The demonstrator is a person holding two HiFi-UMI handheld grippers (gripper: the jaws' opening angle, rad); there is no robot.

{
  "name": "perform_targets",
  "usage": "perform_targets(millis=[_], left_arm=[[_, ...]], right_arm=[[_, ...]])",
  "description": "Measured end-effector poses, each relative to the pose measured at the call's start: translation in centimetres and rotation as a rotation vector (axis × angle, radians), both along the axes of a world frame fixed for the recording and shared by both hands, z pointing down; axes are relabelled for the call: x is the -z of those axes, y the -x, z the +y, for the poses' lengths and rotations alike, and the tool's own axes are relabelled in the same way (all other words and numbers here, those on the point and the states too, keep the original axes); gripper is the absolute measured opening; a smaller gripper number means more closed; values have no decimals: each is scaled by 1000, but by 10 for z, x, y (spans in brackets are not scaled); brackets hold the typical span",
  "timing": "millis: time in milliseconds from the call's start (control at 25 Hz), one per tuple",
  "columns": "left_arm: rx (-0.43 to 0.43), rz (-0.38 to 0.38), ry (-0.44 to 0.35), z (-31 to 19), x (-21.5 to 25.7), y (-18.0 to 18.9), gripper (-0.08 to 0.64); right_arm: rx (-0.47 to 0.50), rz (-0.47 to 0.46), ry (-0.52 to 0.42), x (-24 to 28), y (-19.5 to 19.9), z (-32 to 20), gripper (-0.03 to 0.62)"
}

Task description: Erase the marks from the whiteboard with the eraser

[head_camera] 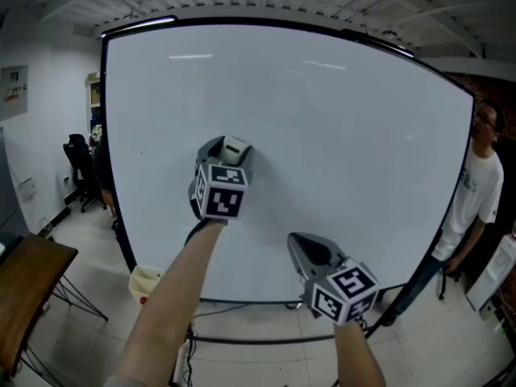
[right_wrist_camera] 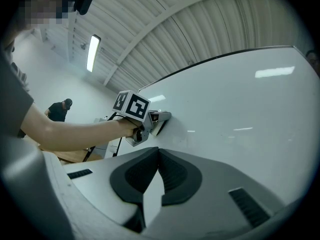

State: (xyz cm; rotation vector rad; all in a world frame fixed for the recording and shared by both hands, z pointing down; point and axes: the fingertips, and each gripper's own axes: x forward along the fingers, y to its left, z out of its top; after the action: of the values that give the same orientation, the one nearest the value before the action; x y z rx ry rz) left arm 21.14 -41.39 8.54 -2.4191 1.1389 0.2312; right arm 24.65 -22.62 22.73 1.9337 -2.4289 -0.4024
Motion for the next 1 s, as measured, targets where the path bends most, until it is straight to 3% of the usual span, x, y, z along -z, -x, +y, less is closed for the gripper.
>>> perform_targets(millis=[320,640,1000], left_arm=[[-28,-16,47,13,-12,18,268],[-32,16,68,16,-20,82,270],[26,16,108,-2,-46,155,270]], right_arm=[[37,-19,0,-3,21,-4,-11],[141,-28,17,-8,78,-28,-11],[256,-28,37,-16,140,-56,-11]])
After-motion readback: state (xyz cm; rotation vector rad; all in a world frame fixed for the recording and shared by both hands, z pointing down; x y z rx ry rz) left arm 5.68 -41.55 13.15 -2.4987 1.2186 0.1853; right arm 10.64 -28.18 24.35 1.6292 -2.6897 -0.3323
